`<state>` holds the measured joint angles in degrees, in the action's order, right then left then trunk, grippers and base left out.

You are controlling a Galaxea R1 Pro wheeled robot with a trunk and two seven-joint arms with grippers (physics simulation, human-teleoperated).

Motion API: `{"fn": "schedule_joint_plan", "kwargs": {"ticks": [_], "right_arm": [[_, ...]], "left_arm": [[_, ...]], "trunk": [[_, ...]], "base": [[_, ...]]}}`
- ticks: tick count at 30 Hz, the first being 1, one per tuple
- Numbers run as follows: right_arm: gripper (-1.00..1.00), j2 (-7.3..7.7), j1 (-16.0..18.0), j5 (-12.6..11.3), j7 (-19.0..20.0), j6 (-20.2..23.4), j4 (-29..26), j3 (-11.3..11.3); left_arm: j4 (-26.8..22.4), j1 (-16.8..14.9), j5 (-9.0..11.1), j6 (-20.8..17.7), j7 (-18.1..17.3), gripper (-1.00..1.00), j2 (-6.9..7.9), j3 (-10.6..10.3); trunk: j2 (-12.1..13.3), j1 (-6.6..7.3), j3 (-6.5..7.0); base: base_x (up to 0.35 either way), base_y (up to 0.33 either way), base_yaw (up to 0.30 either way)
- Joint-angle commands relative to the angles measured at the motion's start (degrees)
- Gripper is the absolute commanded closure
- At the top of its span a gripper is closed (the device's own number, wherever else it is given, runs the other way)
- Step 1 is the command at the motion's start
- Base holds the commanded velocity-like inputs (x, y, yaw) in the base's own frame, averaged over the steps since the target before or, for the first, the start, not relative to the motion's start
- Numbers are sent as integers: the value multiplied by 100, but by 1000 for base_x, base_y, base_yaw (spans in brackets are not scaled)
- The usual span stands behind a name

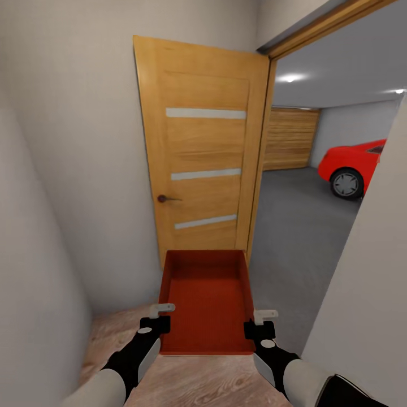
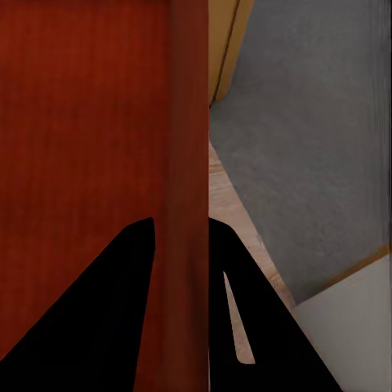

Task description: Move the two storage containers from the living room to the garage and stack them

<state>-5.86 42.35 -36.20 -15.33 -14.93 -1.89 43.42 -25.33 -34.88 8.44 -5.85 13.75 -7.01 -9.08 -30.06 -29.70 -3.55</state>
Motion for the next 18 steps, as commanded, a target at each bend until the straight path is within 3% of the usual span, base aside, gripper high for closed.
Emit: {"fn": "schedule_joint_plan", "kwargs": {"ticks": [1, 18], "right_arm": [[100, 41, 10, -27, -14, -54, -4, -385], [100, 41, 10, -27, -14, -54, -4, -383]], "left_arm": [[-7, -1, 35, -44, 84, 100, 48, 64], [-10, -1, 30, -45, 84, 100, 45, 64]], "trunk": [[-10, -6, -11], [-10, -6, -11]], "base": [[316, 186, -285], [312, 189, -285]]}}
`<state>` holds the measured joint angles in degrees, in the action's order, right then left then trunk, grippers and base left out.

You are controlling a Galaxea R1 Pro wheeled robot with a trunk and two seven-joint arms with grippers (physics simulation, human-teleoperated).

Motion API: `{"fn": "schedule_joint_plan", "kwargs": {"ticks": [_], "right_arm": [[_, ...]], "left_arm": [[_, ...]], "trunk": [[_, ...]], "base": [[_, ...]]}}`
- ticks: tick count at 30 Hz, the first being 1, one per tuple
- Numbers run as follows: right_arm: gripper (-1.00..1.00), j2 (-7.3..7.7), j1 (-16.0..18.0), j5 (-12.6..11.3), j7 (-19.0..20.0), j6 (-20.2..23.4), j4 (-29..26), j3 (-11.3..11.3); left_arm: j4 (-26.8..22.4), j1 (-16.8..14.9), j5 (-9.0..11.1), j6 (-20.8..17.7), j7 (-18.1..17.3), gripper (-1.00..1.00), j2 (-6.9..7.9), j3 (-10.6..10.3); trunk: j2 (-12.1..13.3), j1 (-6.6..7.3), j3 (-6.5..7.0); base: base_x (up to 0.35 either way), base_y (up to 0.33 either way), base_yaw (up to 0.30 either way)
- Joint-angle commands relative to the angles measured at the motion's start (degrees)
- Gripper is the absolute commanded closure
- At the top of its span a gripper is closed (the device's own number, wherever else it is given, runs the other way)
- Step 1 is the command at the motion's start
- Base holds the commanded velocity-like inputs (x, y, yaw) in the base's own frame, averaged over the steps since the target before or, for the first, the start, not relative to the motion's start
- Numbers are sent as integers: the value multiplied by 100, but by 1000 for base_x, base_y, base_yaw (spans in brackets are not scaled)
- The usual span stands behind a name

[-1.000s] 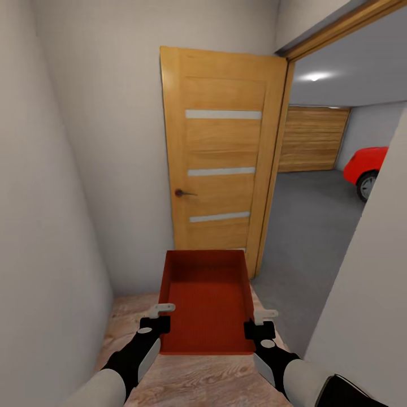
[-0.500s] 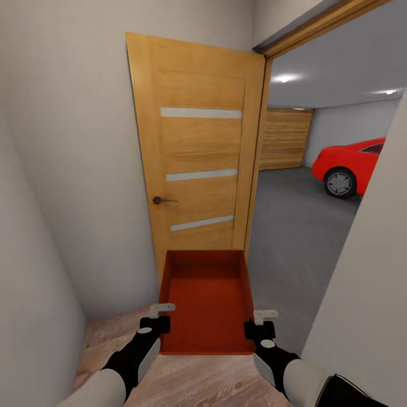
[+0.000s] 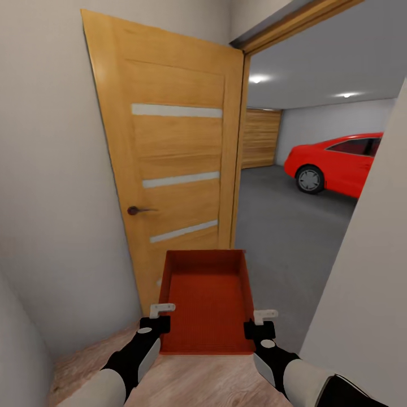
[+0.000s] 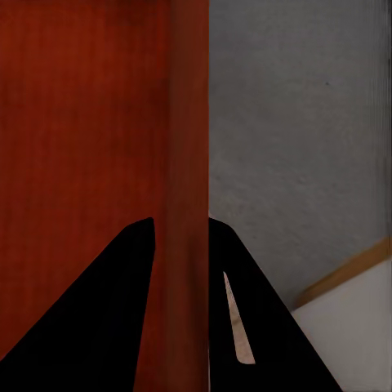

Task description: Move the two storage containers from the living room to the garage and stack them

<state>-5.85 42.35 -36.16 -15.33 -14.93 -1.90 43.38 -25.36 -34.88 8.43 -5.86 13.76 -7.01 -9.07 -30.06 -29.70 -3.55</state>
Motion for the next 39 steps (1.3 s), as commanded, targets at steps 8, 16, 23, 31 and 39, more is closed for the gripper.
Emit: {"fn": "schedule_joint_plan", "kwargs": {"ticks": [8, 16, 23, 31, 39], "right_arm": [[100, 40, 10, -31, -14, -54, -3, -380], [100, 40, 10, -31, -14, -54, -3, -379], [100, 40, 10, -31, -14, -54, -3, -381], [100, 40, 10, -31, -14, -54, -3, -380], [100, 40, 10, -31, -14, -54, -3, -382]], "left_arm": [[-13, -1, 27, -38, 91, 100, 42, 58], [-10, -1, 27, -38, 92, 100, 42, 55], [-13, -1, 27, -39, 92, 100, 42, 55], [-13, -1, 27, -38, 92, 100, 42, 55], [-13, -1, 33, -44, 92, 100, 42, 55]], "trunk": [[-10, -6, -11], [-10, -6, -11], [-10, -6, -11], [-10, -6, -11], [-10, -6, -11]], "base": [[306, 182, -285], [305, 163, -285], [219, 35, -285], [12, 1, -285], [97, 83, -235]]}}
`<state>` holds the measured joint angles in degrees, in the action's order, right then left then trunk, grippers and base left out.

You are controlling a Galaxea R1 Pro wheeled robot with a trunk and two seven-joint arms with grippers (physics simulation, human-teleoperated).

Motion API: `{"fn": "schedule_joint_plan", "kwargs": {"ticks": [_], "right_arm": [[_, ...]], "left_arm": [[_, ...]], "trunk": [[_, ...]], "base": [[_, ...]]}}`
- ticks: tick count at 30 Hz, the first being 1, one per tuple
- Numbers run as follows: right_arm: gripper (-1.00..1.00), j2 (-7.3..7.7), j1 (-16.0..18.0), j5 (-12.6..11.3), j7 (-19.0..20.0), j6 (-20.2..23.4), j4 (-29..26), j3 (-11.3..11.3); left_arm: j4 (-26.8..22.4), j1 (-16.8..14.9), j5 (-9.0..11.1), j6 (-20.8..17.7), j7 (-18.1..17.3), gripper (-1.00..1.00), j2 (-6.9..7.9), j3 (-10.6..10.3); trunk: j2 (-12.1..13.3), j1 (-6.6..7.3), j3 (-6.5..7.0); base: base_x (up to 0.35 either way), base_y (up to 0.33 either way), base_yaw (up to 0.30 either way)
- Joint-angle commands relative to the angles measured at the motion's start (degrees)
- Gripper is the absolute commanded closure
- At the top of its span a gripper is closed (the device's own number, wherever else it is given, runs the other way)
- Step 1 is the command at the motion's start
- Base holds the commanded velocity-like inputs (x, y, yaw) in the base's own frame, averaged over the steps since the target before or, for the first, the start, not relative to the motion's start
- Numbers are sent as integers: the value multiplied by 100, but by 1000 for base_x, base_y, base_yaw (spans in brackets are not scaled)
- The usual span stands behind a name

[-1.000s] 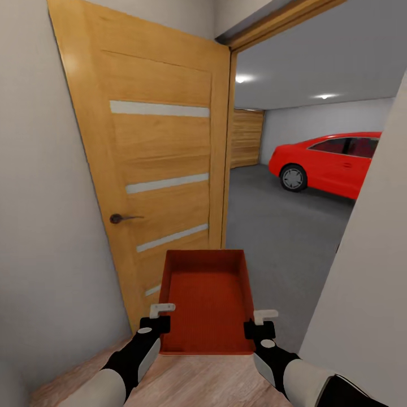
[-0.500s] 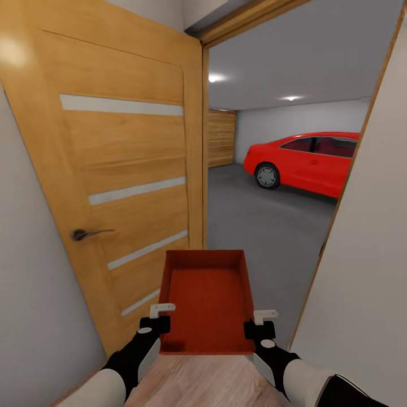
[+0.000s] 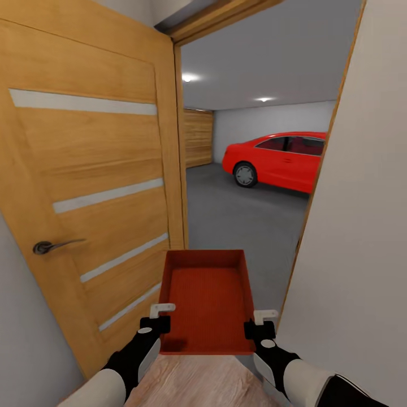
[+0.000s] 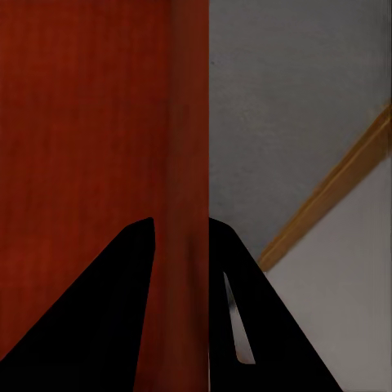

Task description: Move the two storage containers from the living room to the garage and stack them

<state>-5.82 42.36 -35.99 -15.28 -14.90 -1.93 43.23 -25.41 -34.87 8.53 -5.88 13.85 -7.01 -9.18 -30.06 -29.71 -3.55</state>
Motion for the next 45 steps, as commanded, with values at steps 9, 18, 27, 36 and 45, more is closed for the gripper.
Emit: {"fn": "schedule_joint_plan", "kwargs": {"ticks": [9, 18, 27, 36, 45], "right_arm": [[100, 41, 9, -49, 15, -57, -1, -368], [100, 40, 9, -49, 16, -57, -1, -368], [100, 40, 9, -49, 17, -57, -1, -368], [100, 42, 9, -49, 17, -57, -1, -368], [100, 41, 9, -49, 17, -57, -1, -367]], "left_arm": [[-7, -2, 26, -45, 82, 100, 42, 66], [-6, -2, 26, -45, 82, 100, 42, 66], [-7, -2, 26, -45, 80, 100, 42, 66], [-7, -2, 26, -45, 82, 100, 42, 66], [-4, -2, 26, -45, 78, 100, 42, 66]], "trunk": [[-11, -5, -3], [-11, -5, 24], [-11, -5, 50], [-11, -5, 77], [-11, -5, 103]], "base": [[230, 225, -76], [234, 230, -264], [238, 230, -276], [240, 230, -277], [244, 230, -277]]}}
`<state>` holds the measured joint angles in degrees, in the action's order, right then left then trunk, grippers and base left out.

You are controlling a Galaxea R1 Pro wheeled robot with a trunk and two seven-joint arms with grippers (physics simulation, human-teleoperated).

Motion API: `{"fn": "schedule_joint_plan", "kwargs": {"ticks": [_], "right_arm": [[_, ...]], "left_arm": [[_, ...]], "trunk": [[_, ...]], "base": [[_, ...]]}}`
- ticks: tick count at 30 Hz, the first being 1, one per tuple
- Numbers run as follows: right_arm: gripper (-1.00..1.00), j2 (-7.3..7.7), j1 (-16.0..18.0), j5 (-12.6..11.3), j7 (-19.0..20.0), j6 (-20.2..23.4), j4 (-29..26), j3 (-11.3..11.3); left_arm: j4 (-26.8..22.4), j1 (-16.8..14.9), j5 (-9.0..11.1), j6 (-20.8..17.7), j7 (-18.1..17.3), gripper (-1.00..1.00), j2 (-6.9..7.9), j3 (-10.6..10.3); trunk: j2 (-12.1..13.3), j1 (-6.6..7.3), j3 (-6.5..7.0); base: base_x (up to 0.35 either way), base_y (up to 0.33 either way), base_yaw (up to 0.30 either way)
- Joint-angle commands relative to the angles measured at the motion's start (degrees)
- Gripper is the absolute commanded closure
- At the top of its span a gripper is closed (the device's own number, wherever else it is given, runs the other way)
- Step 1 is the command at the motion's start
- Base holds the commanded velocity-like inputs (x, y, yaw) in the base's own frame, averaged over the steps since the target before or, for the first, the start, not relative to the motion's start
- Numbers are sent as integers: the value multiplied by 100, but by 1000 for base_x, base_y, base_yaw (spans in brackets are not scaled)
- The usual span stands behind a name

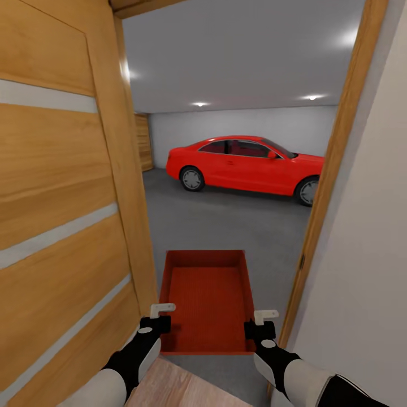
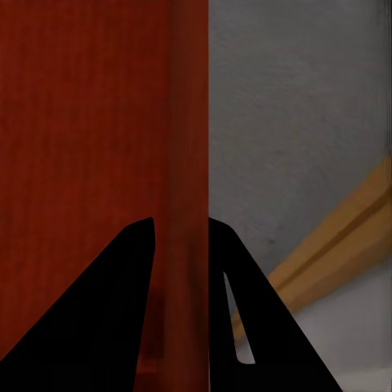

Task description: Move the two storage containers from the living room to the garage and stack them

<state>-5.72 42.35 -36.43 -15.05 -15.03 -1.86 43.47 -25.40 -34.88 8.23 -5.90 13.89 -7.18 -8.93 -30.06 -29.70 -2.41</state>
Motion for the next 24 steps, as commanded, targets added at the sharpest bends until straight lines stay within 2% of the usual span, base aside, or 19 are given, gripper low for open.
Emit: {"fn": "schedule_joint_plan", "kwargs": {"ticks": [1, 15, 24], "right_arm": [[100, 30, 10, -4, -7, -44, -8, -391], [100, 32, 10, -4, -7, -44, -8, -391], [100, 28, 10, -4, -7, -44, -8, -392]], "left_arm": [[-7, -1, 56, -42, 75, 100, 59, 40], [-6, -1, 56, -42, 78, 100, 59, 40], [-4, -1, 56, -42, 78, 100, 59, 40]], "trunk": [[-11, -5, -8], [-11, -5, -2], [-11, -5, -2]], "base": [[244, 230, -277], [245, 230, -58], [246, 230, -252]]}}
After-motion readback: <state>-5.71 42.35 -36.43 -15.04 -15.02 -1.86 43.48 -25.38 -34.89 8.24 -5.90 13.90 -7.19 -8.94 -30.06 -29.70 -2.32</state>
